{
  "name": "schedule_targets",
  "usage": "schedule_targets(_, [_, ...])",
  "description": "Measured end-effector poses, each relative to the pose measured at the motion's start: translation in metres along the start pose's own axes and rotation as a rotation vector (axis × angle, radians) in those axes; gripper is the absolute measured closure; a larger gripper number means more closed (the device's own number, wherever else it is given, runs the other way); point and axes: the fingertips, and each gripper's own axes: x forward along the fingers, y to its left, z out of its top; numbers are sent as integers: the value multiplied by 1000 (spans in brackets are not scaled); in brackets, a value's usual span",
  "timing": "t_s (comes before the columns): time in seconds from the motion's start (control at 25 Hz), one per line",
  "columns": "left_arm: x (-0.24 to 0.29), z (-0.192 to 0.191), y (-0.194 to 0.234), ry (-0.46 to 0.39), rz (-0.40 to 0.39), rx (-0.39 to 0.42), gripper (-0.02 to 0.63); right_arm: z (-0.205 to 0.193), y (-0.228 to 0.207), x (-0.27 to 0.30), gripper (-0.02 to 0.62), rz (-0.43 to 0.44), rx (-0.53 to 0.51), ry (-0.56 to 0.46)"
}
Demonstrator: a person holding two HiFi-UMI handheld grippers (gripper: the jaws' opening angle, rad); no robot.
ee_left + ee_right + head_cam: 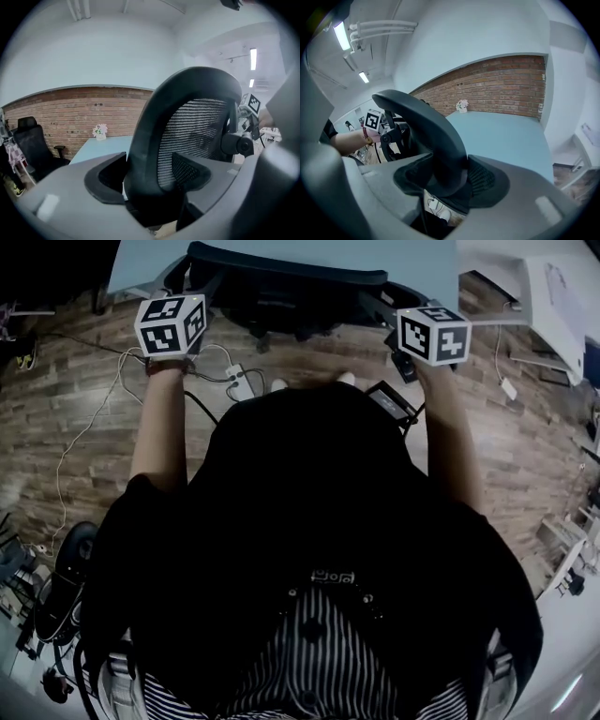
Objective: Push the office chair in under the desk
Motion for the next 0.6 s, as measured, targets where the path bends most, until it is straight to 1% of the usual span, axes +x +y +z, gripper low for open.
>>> schedule_targets(0.04, [-4, 1, -2, -2, 5, -3, 307, -1, -2, -4, 371, -5, 1, 2])
schedule_targets(0.08, [-9, 3, -5, -8, 11, -9, 330, -1, -5, -9, 371, -8, 5, 0])
schedule_targets(0.12, [-15, 4, -9, -16, 14, -16, 371, -1, -8, -16, 371, -10, 13, -7])
schedule_targets(0.2, [-29, 7, -20, -38, 6, -31, 428, 0, -11, -32, 371, -12, 29, -29])
schedule_targets(0.28, [-41, 8, -32, -54, -19, -40, 518, 4, -11, -47, 373, -13, 34, -48])
schedule_targets(0.4, [-52, 10, -53, -71, -82, -61, 600, 10, -4, -59, 380, 0, 28, -58])
schedule_targets(0.52, [-58, 23, -78, -108, -159, -90, 600, 18, 17, -60, 594, 32, 0, -68])
schedule_targets(0.6, [-55, 37, -100, -134, -211, -75, 600, 21, 24, -56, 595, 32, -37, -73])
